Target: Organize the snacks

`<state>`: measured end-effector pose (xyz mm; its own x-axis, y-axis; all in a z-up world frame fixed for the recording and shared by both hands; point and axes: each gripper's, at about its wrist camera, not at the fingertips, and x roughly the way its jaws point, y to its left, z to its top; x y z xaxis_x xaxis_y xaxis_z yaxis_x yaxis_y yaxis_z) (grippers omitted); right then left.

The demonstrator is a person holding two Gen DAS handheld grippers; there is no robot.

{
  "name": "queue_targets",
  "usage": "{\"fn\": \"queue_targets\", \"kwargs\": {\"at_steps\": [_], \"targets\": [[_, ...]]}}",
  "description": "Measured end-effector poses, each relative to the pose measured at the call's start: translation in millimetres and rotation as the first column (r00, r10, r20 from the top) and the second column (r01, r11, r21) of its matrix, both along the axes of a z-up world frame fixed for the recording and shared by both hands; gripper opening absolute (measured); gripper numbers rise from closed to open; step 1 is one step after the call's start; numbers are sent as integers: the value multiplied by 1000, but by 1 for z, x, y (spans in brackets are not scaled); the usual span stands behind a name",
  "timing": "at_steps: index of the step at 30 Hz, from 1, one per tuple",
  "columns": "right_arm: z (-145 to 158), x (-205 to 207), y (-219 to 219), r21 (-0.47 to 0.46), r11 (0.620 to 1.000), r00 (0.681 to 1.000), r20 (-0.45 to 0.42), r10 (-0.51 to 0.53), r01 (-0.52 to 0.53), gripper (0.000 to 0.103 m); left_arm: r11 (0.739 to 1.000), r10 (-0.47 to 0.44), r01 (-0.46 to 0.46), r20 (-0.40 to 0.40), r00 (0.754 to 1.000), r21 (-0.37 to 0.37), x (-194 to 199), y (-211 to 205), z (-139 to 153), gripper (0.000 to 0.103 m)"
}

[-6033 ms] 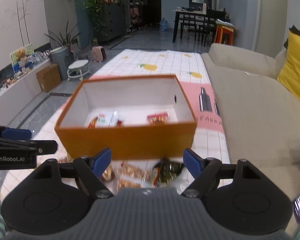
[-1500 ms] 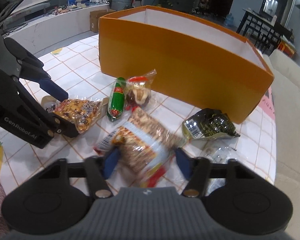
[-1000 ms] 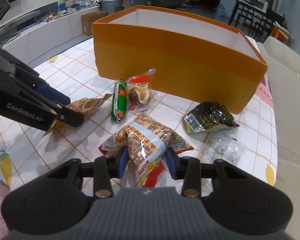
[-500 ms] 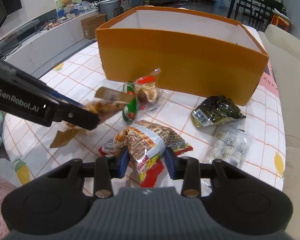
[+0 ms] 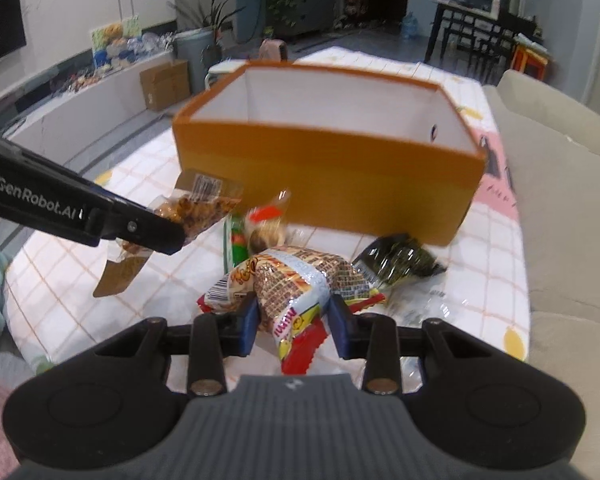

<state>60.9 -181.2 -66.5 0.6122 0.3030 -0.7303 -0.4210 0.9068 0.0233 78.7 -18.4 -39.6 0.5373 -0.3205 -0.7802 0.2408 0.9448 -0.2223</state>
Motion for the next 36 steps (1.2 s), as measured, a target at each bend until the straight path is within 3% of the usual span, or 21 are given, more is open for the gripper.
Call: {"fn": "queue_targets", "kwargs": {"at_steps": [12,14,15,17,19,27,36], "targets": [[57,19,-19,59,996,990,125,-66,59,34,997,-40,31,122,992,76,30,-12,48,38],[67,25,-19,60,996,986,150,-67,58,33,995,-50,38,138,989,88,39,-15,56,26],[71,30,-19,60,997,984,163,-66,57,33,995,-55,42,139,989,91,43,-16,58,14],[81,40,-18,60,997,980,189,-63,53,33,994,-54,40,143,988,103,54,-18,60,6],[88,53,-17,57,997,976,211,-59,48,33,993,-57,41,141,988,115,66,-19,60,5],[83,86,-14,50,996,979,187,-77,69,33,991,-58,40,134,989,130,76,-12,52,0],[72,90,-7,49,997,986,156,-62,55,33,991,-75,53,178,981,127,87,-15,75,0]]}}
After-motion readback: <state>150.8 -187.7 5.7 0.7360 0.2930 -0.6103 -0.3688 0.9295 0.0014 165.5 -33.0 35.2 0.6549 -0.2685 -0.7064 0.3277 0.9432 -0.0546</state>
